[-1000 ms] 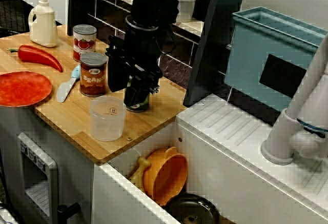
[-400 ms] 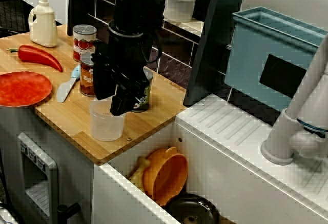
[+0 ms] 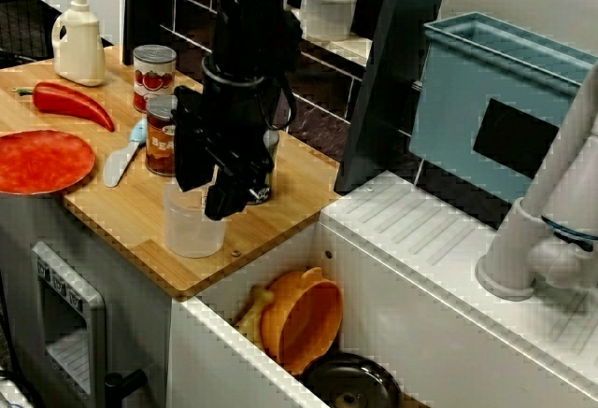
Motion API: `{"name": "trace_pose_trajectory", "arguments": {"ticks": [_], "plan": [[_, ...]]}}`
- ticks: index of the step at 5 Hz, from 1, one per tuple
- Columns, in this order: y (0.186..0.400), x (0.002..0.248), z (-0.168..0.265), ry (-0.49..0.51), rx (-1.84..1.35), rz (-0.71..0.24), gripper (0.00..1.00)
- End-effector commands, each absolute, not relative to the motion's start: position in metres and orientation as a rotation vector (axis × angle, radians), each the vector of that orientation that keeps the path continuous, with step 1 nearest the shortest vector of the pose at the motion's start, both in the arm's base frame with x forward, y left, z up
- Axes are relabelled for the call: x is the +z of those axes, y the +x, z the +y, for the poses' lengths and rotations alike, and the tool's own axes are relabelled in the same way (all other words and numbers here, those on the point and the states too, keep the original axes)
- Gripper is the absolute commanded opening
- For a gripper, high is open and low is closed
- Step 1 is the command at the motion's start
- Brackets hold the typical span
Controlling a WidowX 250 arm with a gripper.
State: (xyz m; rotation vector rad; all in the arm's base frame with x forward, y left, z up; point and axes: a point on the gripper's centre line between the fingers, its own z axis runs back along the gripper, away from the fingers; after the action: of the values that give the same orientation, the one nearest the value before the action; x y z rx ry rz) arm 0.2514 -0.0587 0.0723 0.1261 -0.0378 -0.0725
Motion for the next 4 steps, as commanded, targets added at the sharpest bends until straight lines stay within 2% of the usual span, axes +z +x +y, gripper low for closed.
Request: {"name": "trace_pose_trajectory", "arguments": {"ticks": [1,4], "plan": [[0.264,0.071,-0.054,0.142,-0.057,-0.076,1.0],[0.262,0.054,-0.056,0.169,-0.037,-0.089,1.0]]}}
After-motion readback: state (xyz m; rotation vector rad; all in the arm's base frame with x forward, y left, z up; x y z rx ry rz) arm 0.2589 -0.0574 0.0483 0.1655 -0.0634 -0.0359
